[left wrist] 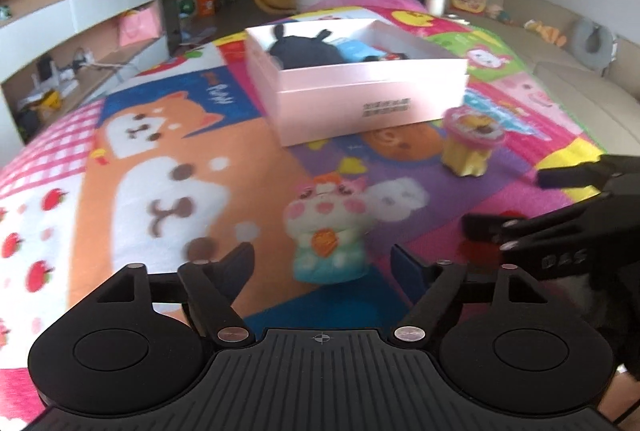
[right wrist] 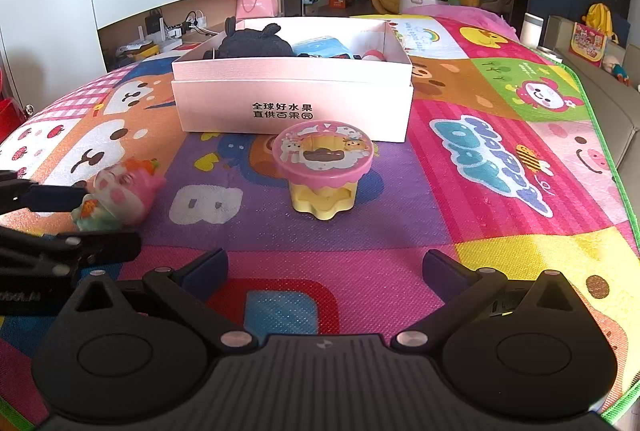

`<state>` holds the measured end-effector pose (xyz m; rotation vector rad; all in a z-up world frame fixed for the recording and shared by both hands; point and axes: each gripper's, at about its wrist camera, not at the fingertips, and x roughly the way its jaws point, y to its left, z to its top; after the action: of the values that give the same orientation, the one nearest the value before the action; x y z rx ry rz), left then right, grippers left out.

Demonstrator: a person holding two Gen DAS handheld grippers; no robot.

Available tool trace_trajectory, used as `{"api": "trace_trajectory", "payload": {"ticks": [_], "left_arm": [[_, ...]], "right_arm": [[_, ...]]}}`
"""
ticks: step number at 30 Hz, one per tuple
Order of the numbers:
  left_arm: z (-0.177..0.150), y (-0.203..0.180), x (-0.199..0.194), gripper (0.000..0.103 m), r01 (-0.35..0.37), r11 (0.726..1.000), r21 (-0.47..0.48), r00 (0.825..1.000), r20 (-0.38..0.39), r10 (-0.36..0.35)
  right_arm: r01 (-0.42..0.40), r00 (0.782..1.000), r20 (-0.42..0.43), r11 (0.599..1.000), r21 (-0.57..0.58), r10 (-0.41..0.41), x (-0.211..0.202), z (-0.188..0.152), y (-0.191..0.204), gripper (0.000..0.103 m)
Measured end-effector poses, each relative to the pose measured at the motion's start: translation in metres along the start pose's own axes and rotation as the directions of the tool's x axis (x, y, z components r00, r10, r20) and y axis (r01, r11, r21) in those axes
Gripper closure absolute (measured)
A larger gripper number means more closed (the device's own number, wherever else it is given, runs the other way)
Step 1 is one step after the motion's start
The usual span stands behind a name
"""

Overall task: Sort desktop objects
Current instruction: 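Lift the pig figure with left gripper while right gripper grasps the pink-lidded yellow cup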

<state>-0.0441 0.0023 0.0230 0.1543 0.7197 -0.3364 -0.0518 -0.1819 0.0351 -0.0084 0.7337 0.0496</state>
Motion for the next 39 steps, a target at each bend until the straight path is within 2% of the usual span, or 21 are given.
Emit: {"api": "trace_trajectory", "payload": {"ticks": [4,7,9,11,14,19,21,26,27,28,29,35,39], "left_arm": [[-0.003,0.019,-0.002,0.015,-0.088,0.996,-0.004,0.996,-0.013,0.088],[-0.007,0.030,-0.004,0.009,-0.165,0.986,0.017,0.986,-0.013,0.165],[-0.007,0.039,-0.006,0.009,-0.192,0.981,-0.001,0.981,-0.016,0.192],[-0.006,0.044,-0.010,0.009,-0.159,0.987,-0.027,0.987,-0.019,0.158],[-0.006,0.042,-0.014,0.008,-0.052,0.998,-0.036,0.999,-0.019,0.051],[-0.004,0.020,-0.011,0.006,0.061,0.998,-0.023,0.998,-0.007,-0.061],[0.002,0.012,-0.007,0.006,0.082,0.996,-0.038,0.997,0.012,-0.082],[0.015,0.000,0.015,0.006,0.050,0.997,-0.062,0.999,0.018,-0.049],[0.017,0.002,0.018,0.009,0.062,0.994,-0.085,0.998,0.015,-0.061],[0.017,0.004,0.019,0.021,0.049,0.994,-0.101,0.999,0.010,-0.048],[0.017,0.005,0.020,0.024,0.023,0.995,-0.101,1.000,0.003,-0.023],[0.012,0.010,0.017,0.025,-0.006,0.995,-0.097,1.000,0.009,0.007],[0.006,0.016,0.015,0.024,-0.061,0.994,-0.086,0.998,0.019,0.063]], "right_arm": [[0.000,1.000,0.000,1.000,0.000,0.000,0.000,0.000,0.000,0.000],[0.000,1.000,0.000,1.000,0.000,0.000,0.000,0.000,0.000,0.000],[0.000,1.000,0.000,1.000,0.000,0.000,0.000,0.000,0.000,0.000],[0.000,1.000,0.000,1.000,0.000,0.000,0.000,0.000,0.000,0.000],[0.000,1.000,0.000,1.000,0.000,0.000,0.000,0.000,0.000,0.000],[0.000,1.000,0.000,1.000,0.000,0.000,0.000,0.000,0.000,0.000],[0.000,1.000,0.000,1.000,0.000,0.000,0.000,0.000,0.000,0.000],[0.000,1.000,0.000,1.000,0.000,0.000,0.000,0.000,0.000,0.000],[0.009,1.000,-0.002,1.000,0.011,-0.009,0.000,0.000,-0.001,0.000],[0.004,1.000,-0.001,1.000,0.023,-0.004,0.001,0.000,-0.003,0.000],[0.007,1.000,0.000,1.000,0.015,-0.007,0.001,0.000,-0.002,0.000],[0.011,1.000,-0.001,1.000,0.013,-0.011,0.002,0.000,-0.001,0.000],[0.010,1.000,-0.001,1.000,0.014,-0.010,0.002,0.000,-0.001,0.000]]}}
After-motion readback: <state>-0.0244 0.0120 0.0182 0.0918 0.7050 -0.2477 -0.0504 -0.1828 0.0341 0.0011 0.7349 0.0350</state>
